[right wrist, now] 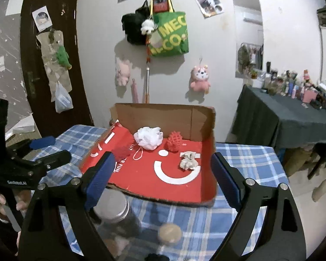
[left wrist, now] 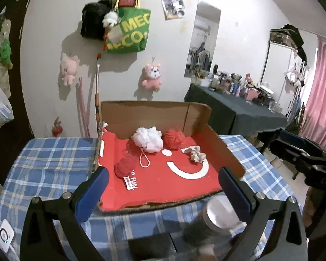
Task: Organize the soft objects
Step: 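Move both tools over the remaining soft items on the table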
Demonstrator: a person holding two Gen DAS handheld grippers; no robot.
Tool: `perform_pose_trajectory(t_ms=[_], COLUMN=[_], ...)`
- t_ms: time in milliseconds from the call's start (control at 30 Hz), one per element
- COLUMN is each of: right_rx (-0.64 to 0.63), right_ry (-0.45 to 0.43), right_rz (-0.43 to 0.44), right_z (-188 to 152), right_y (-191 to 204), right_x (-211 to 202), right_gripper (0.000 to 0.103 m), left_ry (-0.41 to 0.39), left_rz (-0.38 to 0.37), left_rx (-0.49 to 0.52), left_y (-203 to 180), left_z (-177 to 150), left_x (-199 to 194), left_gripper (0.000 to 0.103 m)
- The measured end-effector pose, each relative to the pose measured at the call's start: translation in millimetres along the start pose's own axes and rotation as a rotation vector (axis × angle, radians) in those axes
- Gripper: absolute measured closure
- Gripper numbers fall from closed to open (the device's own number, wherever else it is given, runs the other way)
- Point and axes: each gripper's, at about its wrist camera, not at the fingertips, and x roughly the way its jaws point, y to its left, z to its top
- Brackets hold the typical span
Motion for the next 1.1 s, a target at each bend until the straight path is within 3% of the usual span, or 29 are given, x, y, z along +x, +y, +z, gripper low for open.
perform_pose_trajectory(t_ms=[233, 567, 800, 1100], right_rx=[-0.017, -0.049, -0.026, 0.064], right_ry=[-0.082, -0.156, -0.115, 0.02], right_rz=[-0.056, -0.137, -0.18, -0.171], right_z=[-34, -97, -140, -186], right_y=[10, 33, 29, 9], right_x=[-49, -87, -78, -43], right_gripper=[0.011, 0.005, 0.005, 0.005], left_ry=[-0.117, -0.176, -0.164, -0.038], left_rz=[0.022, 0.037, 0.038, 0.073], left_rx=[0.035, 0.039, 0.015, -0.014], left_y=[-17, -37, -38, -28], left_z=[-30, -85, -119, -164], left_x=[-53, -88, -88, -51], left_gripper=[0.0, 0.0, 0.0, 0.0])
